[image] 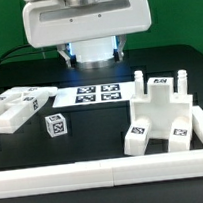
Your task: Assemble chair
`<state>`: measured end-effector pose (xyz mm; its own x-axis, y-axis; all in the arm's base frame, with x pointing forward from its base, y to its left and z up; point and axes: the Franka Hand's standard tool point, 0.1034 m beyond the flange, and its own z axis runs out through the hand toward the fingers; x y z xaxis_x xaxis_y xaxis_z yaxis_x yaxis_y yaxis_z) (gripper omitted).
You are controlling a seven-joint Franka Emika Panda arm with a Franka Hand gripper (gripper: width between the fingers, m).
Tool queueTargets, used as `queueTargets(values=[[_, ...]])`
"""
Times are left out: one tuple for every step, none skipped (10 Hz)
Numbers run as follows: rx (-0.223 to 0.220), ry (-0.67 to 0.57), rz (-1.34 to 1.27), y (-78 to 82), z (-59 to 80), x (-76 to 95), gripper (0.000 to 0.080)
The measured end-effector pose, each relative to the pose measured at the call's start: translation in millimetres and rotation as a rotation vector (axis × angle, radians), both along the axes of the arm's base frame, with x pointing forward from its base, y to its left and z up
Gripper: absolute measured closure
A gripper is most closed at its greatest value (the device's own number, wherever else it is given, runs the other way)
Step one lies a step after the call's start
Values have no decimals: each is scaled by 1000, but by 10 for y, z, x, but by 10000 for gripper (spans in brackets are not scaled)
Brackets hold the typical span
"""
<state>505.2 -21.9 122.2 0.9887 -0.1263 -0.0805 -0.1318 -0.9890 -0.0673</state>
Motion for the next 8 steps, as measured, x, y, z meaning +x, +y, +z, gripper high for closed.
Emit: queueTargets(values=[[3, 6, -14, -34, -66, -21, 151], [9, 23, -23, -192, -144, -121, 151], [1, 49, -49, -419, -235, -278, 151], [-3, 59, -38, -650, -322, -390, 151], [7, 39, -14, -810, -354, -402, 151], [6, 41, -24, -781, -352, -396, 151], [6, 42, -21, -769, -356, -395, 151], [5, 43, -24, -781, -360, -399, 151]])
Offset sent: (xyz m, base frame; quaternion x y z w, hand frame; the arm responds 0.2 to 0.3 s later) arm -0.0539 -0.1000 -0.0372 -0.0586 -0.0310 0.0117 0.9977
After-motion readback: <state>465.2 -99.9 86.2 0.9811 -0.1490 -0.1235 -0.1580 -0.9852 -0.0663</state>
